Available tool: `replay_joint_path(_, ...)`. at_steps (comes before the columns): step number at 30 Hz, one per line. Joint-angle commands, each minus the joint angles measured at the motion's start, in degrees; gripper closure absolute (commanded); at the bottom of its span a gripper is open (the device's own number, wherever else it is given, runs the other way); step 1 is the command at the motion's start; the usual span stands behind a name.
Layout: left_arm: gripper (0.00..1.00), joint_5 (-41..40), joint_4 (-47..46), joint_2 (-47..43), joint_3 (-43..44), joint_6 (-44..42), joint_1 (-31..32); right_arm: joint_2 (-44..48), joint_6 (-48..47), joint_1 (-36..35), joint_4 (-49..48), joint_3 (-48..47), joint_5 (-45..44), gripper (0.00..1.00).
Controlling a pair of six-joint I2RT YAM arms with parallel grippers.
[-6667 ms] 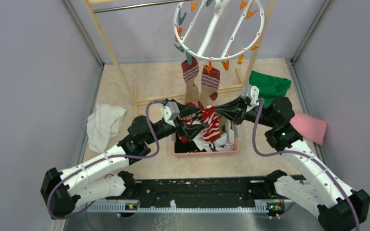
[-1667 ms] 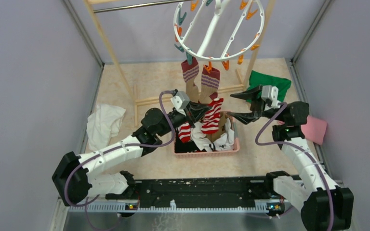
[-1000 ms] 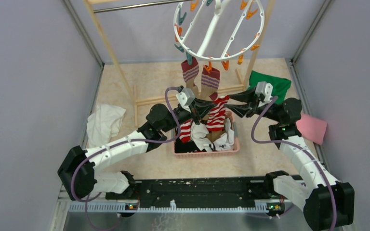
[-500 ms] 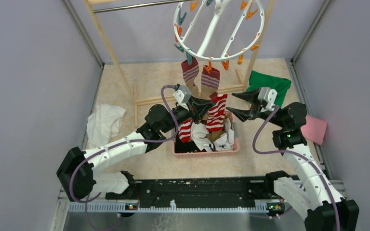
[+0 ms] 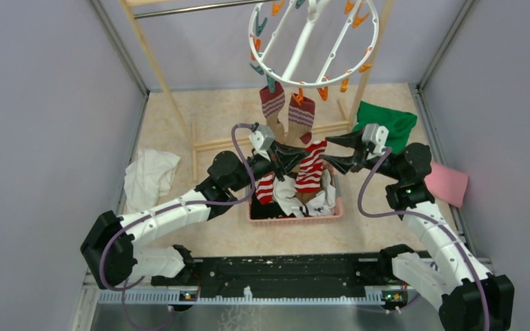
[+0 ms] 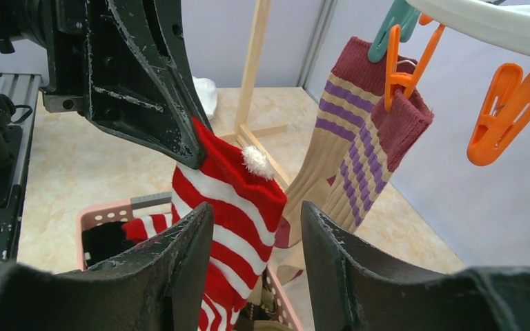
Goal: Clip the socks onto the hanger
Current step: Pick up the sock from the bin.
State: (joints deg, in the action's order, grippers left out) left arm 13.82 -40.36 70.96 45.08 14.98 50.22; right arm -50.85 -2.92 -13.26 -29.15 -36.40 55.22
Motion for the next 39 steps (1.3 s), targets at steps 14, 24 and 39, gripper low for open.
replay_joint_path(14, 1.00, 4.02, -1.70, -1.84, 1.89, -0.70, -0.12, 1.52, 3.24, -0.85, -5.12, -1.39, 10.92, 0.93)
replay_joint_path(24, 0.68, -1.78, 5.09, 1.79, 6.82, 3.42, -0.77, 6.47, 7.19, -1.81, -1.40, -0.64, 13.63, 1.00)
replay_joint_path(39, 0.65, 4.52, 10.01, 8.30, 13.59, 6.05, -1.76, 9.83, 6.25, -5.20, 4.41, 1.61, -3.82, 1.00)
